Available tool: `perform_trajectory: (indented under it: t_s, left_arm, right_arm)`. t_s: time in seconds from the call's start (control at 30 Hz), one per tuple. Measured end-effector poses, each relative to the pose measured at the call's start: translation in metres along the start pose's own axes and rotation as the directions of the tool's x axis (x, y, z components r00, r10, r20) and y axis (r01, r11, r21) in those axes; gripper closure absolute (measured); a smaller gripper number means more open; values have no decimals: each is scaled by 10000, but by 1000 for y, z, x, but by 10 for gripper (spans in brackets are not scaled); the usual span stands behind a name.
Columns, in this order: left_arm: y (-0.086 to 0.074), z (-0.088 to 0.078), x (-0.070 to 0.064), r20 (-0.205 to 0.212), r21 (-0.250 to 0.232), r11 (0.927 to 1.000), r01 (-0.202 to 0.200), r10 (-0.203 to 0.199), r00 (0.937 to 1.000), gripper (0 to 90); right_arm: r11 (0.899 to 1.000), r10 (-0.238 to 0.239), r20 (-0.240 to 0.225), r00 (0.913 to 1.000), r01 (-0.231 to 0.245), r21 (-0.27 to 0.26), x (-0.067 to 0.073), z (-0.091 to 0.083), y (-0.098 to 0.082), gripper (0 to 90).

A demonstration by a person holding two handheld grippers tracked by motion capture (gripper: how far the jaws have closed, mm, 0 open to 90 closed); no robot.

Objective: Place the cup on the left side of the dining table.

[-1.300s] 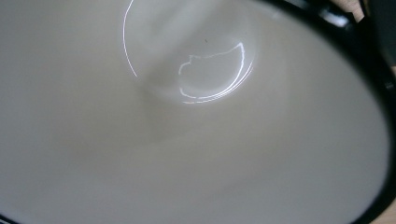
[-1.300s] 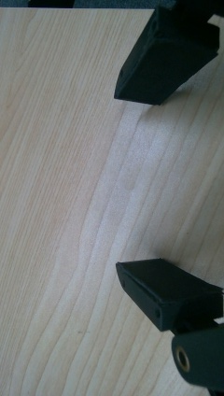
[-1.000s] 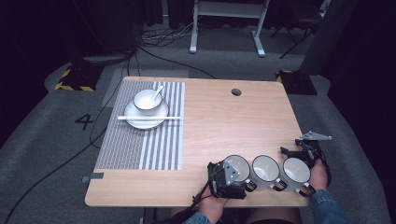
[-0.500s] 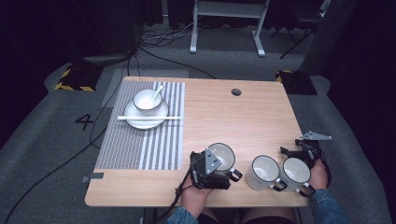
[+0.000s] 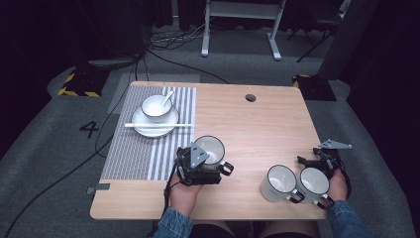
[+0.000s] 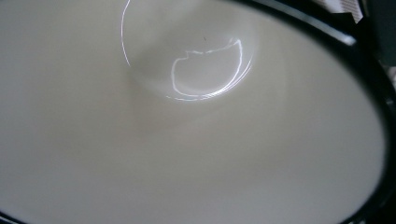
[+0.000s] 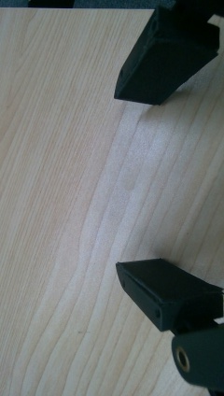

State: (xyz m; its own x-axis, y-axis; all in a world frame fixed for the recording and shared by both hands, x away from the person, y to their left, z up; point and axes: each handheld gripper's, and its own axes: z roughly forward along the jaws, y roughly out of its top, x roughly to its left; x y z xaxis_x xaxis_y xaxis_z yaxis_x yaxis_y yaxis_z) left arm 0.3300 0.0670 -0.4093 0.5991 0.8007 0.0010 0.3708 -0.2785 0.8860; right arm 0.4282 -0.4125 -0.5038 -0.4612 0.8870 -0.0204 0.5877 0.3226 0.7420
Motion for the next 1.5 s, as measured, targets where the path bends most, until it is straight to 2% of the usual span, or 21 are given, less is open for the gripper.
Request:
perform_trajectory:
  t_s: [0.23, 0.27, 0.37, 0.4, 0.5, 0.57, 0.6, 0.63, 0.73, 0.77, 0.8, 0.93, 0.97, 1.03, 1.1, 1.13, 1.23, 1.3, 1.33, 1.47, 1.5]
  left_arm:
    - [3, -4, 23, -234, -60, 9996, 271, -273, 9994, 30]
    - [2, -4, 27, -373, -83, 9987, 504, -507, 9980, 29]
    - [1, -4, 32, -448, -36, 9987, 502, -503, 9977, 30]
    - [0, -4, 38, -567, 21, 9977, 684, -681, 9961, 30]
    - [-1, -5, 46, -668, -30, 9969, 783, -784, 9947, 30]
    - [-2, -7, 53, -805, -261, 9936, 1097, -1115, 9905, 30]
    - [-3, -10, 61, -985, -287, 9927, 1170, -1193, 9880, 30]
    - [-3, -10, 61, -985, -287, 9927, 1170, -1193, 9880, 30]
    - [-5, -14, 72, -1440, -204, 9931, 1156, -1173, 9826, 30]
    - [-8, -14, 79, -1729, -207, 9933, 1139, -1158, 9781, 30]
    - [-8, -14, 79, -1729, -207, 9933, 1139, -1158, 9781, 30]
    - [-16, -15, 94, -1873, -287, 9884, 1492, -1519, 9705, 30]
    - [-18, -16, 97, -1868, -376, 9855, 1653, -1695, 9677, 30]
    - [-22, -18, 105, -2017, -404, 9842, 1721, -1768, 9634, 30]
    - [-26, -21, 116, -2271, -521, 9816, 1839, -1910, 9550, 31]
    - [-26, -21, 116, -2271, -521, 9816, 1839, -1910, 9550, 31]
    - [-31, -21, 125, -2416, -493, 9787, 1993, -2053, 9484, 31]
    - [-37, -18, 134, -2593, -247, 9777, 2088, -2079, 9431, 31]
    - [-37, -18, 134, -2593, -247, 9777, 2088, -2079, 9431, 31]
    - [-46, -11, 142, -2979, 288, 9684, 2478, -2284, 9269, 31]
    - [-49, -9, 143, -3053, 440, 9666, 2525, -2277, 9246, 31]
  right_arm:
    - [10000, -23, 18, 10000, 23, 1, 0, 0, 0, 144]
    - [10000, 3, 0, 10000, -3, -3, 0, 0, 0, 144]
    - [10000, -3, 0, 10000, 3, 1, 0, 0, 0, 144]
    - [10000, -23, 6, 10000, 23, 7, 0, 0, 0, 144]
    - [10000, -53, 35, 10000, 53, 22, -1, 0, 0, 144]
    - [10000, -49, 36, 10000, 49, 22, -1, 0, 0, 144]
    - [10000, -53, 39, 10000, 53, 22, -1, 0, 0, 144]
    - [10000, -53, 39, 10000, 53, 22, -1, 0, 0, 144]
    - [10000, -51, 35, 10000, 51, 22, -1, 0, 0, 144]
    - [10000, -48, 35, 10000, 48, 23, -1, 0, 0, 144]
    - [10000, -48, 35, 10000, 48, 23, -1, 0, 0, 144]
    - [10000, -54, 40, 10000, 54, 24, -1, 0, 0, 144]
    - [10000, -49, 41, 10000, 49, 25, -1, 0, 0, 144]
    - [10000, -50, 40, 10000, 50, 23, -1, 0, 0, 144]
    - [10000, -47, 42, 10000, 47, 25, -1, 0, 0, 144]
    - [10000, -47, 42, 10000, 47, 25, -1, 0, 0, 144]
    - [10000, -41, 48, 10000, 41, 25, -1, 0, 0, 144]
    - [10000, -43, 48, 10000, 43, 25, -1, 0, 0, 144]
    - [10000, -43, 48, 10000, 43, 25, -1, 0, 0, 144]
    - [10000, -45, 49, 10000, 44, 26, -1, 0, 0, 144]
    - [10000, -48, 49, 10000, 47, 23, -1, 0, 0, 144]
